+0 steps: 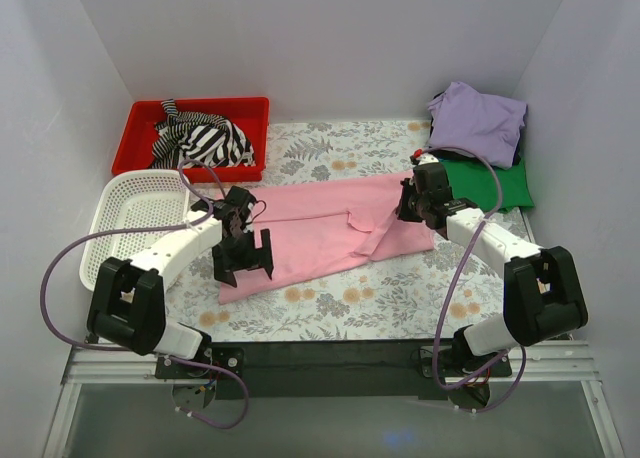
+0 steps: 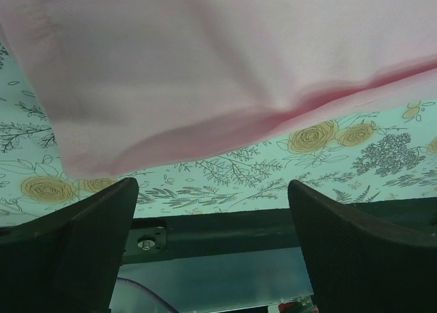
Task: Fold and stack the t-shirts
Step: Fold the tshirt
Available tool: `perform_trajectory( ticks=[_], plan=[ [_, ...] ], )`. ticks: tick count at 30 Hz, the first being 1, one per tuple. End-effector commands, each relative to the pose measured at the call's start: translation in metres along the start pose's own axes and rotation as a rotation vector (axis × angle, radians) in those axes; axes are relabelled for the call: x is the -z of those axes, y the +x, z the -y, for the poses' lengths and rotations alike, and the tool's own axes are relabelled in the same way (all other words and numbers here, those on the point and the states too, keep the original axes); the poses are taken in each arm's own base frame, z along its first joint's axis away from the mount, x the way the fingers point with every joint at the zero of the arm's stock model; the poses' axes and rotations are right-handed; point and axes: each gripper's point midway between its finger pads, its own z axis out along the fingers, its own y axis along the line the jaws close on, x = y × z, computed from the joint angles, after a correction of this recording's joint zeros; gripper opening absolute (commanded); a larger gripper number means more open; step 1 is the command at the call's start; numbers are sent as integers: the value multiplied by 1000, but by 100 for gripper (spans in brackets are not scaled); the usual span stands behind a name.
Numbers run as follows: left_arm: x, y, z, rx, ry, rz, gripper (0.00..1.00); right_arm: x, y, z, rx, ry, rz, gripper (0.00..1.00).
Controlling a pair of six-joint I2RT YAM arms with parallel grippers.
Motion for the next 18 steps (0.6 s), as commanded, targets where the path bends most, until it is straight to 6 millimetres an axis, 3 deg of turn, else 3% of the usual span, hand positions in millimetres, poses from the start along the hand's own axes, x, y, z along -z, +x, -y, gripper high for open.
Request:
perform_trajectory(
  ticks=[1, 6, 10, 18],
  plan=[
    [-3, 6, 3, -37, 8, -24, 90, -1, -14, -6, -1, -35, 43, 9],
    [-11, 12, 9, 35, 28, -47, 90, -2, -14, -3, -6, -37, 38, 9],
    [-16, 18, 16, 36, 50, -64, 84, -2, -11, -1, -10, -35, 34, 9],
    [-33, 21, -3, 29, -58, -53, 79, -4, -4, 0, -18, -46, 12, 10]
  ],
)
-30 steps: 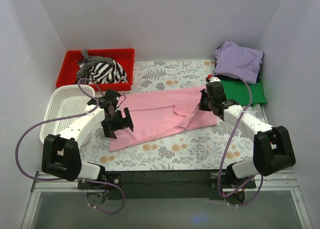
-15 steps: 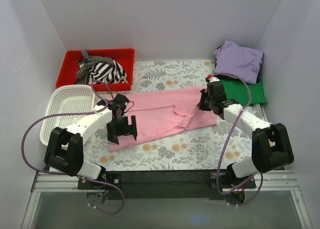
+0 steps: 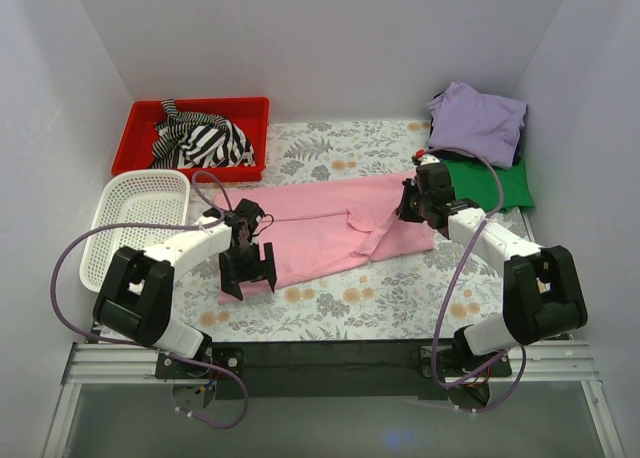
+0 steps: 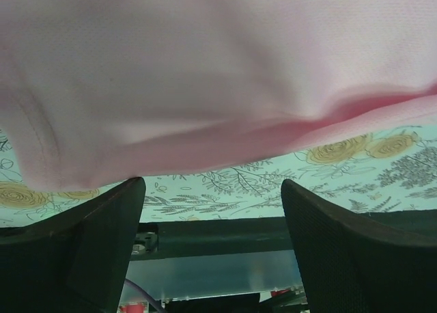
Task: Fold and stack the t-shirts
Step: Fold the tshirt
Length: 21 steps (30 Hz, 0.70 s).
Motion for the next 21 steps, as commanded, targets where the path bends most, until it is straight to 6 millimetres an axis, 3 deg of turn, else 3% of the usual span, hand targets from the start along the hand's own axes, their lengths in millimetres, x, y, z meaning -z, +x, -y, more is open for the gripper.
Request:
perform_trajectory(
  ticks=[1, 4, 10, 18, 21],
  plan=[
    [-4, -7, -7, 30, -54, 49, 79, -3, -5, -2, -2, -23, 20, 10],
    [-1, -18, -10, 61, -82, 108, 79, -2, -4, -2, -5, -28, 17, 10],
    [28, -43, -1, 32, -46, 263, 84, -5, 1, 0, -10, -30, 3, 10],
    [24, -30, 10, -119, 25, 175, 86, -7, 4, -6, -12, -62, -16, 11],
    [29, -33, 9, -66, -4, 168, 86, -8, 5, -6, -12, -67, -21, 11]
  ],
)
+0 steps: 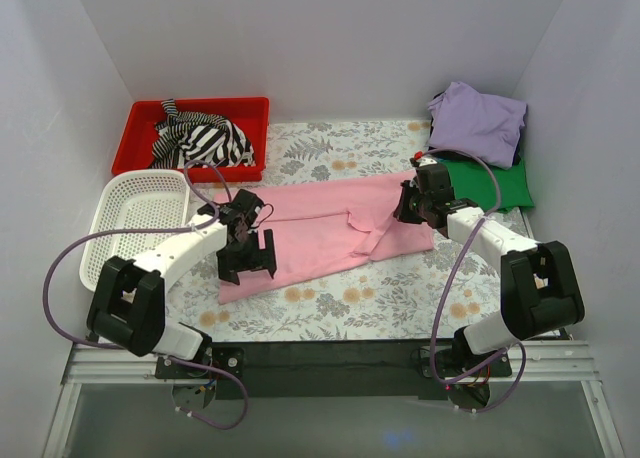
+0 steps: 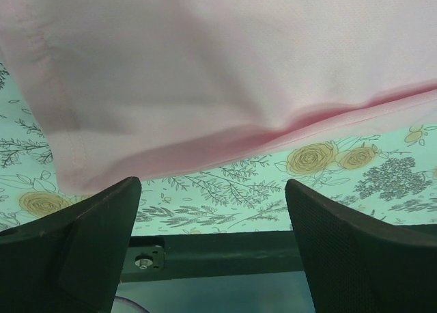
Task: Fold and stack the t-shirts
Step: Fold the tshirt
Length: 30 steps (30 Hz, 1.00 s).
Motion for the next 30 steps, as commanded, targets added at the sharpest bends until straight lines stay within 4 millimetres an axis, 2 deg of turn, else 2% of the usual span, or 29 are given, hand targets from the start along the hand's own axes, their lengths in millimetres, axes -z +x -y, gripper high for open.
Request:
perform_trajectory(
  ticks=[1, 3, 4, 6, 7, 8, 10, 14, 15, 21, 30],
  plan=[
    [11, -8, 14, 62, 20, -8, 86, -2, -6, -3, -2, -26, 20, 11],
    [13, -10, 26, 152, 52, -19, 85, -2, -7, -3, -3, -27, 21, 11],
    [18, -14, 34, 269, 77, -2, 85, -2, -7, -4, -2, -31, 18, 11],
    [19, -21, 49, 360, 160, 43, 84, -1, -9, -6, 3, -40, 23, 12],
    [25, -28, 52, 409, 196, 86, 84, 0, -10, -7, 4, -48, 24, 12],
    [25, -37, 44, 459, 155, 142, 85, 0, -14, -9, 10, -56, 29, 12],
    [28, -39, 44, 553, 159, 154, 88, 2, -16, -13, 15, -76, 32, 12],
    [13, -21, 43, 672, 144, 115, 89, 5, -20, -18, 30, -108, 34, 12],
    [6, -18, 34, 695, 102, 135, 89, 6, -21, -18, 38, -112, 35, 13],
    [-1, 9, 27, 842, 74, 117, 89, 10, -26, -21, 63, -143, 36, 13],
    [-6, 5, 4, 951, -39, 228, 86, 22, -19, -36, 49, -233, 18, 13]
  ],
)
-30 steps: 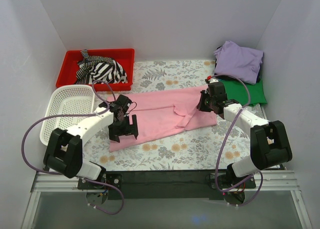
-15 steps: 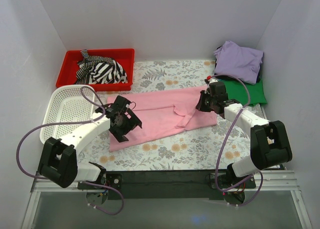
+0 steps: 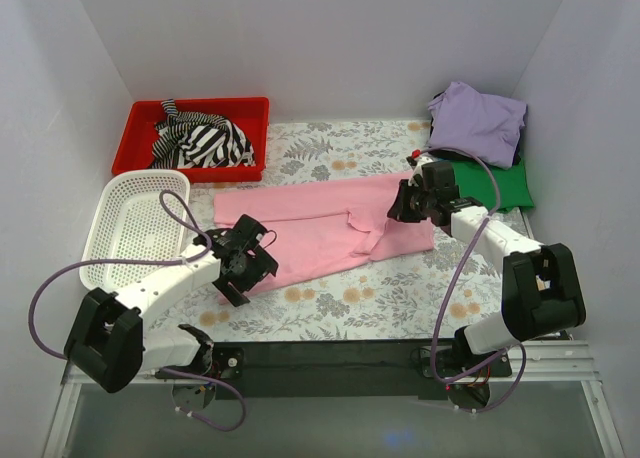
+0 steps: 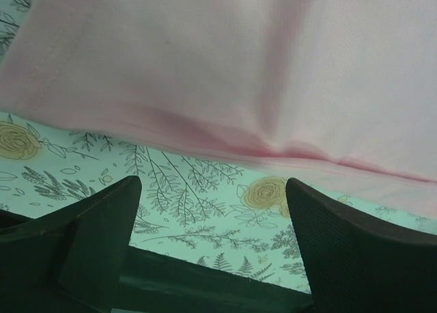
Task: Fold and stack the t-shirts
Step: Fold the tshirt
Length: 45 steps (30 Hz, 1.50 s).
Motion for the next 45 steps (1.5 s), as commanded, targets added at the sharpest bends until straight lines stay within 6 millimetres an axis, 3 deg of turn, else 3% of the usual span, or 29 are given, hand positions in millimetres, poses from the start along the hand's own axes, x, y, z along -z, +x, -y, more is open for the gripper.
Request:
perform_trajectory(
  ticks=[1, 14, 20, 24, 29, 30, 32, 36, 40, 45],
  plan=[
    [-3, -18, 5, 314, -30, 104, 86, 12, -19, -19, 21, -77, 53, 13],
    [-27, -21, -2, 351, -120, 138, 79, 14, -19, -20, 26, -80, 53, 12],
    [-36, -24, -8, 369, -159, 165, 78, 17, -18, -16, 42, -59, 59, 17],
    [-37, -23, -9, 373, -158, 167, 62, 16, -16, -15, 39, -57, 50, 18],
    [-36, -23, -12, 378, -164, 165, 41, 8, -3, 2, 28, 11, 21, 20],
    [-36, -23, -12, 374, -162, 166, 36, 6, -2, 4, 22, 14, 15, 34],
    [-36, -23, -12, 368, -159, 164, 25, 2, 1, 4, 13, 9, -1, 44],
    [-37, -22, -9, 337, -158, 157, 20, 0, 12, -11, -41, -72, -62, 47],
    [-40, -21, -6, 314, -163, 151, 18, -1, 37, -8, -92, -78, -117, 46],
    [-41, -18, -9, 305, -170, 136, 17, 1, 51, -12, -125, -104, -152, 43]
  ],
)
